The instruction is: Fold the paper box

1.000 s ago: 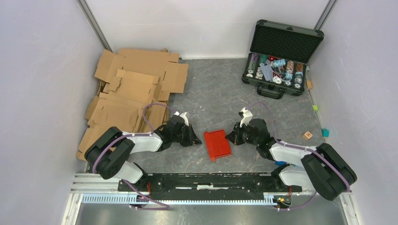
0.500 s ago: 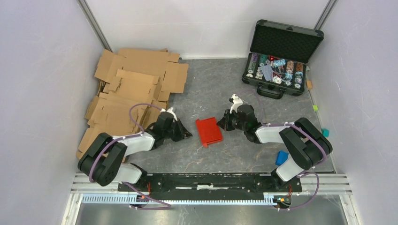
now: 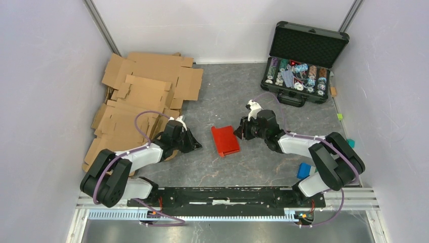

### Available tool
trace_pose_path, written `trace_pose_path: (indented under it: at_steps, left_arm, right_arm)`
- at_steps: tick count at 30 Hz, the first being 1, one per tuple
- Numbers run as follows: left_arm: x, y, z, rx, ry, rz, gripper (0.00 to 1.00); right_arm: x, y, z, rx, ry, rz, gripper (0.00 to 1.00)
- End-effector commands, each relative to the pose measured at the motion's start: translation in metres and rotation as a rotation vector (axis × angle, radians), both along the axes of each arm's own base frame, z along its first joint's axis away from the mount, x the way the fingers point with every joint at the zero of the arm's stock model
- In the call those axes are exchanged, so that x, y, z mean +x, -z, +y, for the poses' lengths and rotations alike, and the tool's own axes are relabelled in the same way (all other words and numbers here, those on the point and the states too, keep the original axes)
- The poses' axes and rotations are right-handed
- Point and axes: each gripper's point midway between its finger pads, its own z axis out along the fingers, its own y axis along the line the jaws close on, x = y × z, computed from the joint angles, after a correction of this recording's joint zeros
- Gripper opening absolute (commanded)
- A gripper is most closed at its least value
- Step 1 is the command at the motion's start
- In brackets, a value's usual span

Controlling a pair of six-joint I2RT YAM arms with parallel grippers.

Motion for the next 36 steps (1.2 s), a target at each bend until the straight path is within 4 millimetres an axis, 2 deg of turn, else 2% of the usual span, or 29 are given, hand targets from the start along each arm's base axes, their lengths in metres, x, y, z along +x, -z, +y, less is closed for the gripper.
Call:
trace_pose_path:
  at_steps: [1, 6, 10, 16, 30, 36]
  left_arm:
    - [0.006, -0.008, -0.007, -0.019, 0.049, -0.039, 0.19]
    - [0.006, -0.002, -0.015, -0.039, 0.068, -0.015, 0.19]
    - [0.006, 0.000, -0.023, -0.045, 0.086, -0.004, 0.19]
    - [0.008, 0.001, -0.033, -0.050, 0.102, 0.000, 0.19]
    - [0.019, 0.009, -0.063, -0.079, 0.111, 0.011, 0.19]
    - [0.027, 0.006, -0.094, -0.100, 0.158, -0.002, 0.18]
  right_arm:
    - [0.000, -0.012, 0.000, -0.002, -0.030, -0.045, 0.35]
    - [-0.007, 0.004, -0.002, -0.024, -0.047, -0.002, 0.31]
    - [-0.011, 0.026, -0.008, -0.066, -0.039, 0.038, 0.29]
    - [-0.010, 0.050, -0.019, -0.106, 0.001, 0.073, 0.20]
    - [-0.008, 0.055, -0.032, -0.136, 0.035, 0.083, 0.18]
    - [-0.008, 0.053, -0.030, -0.124, 0.027, 0.076, 0.17]
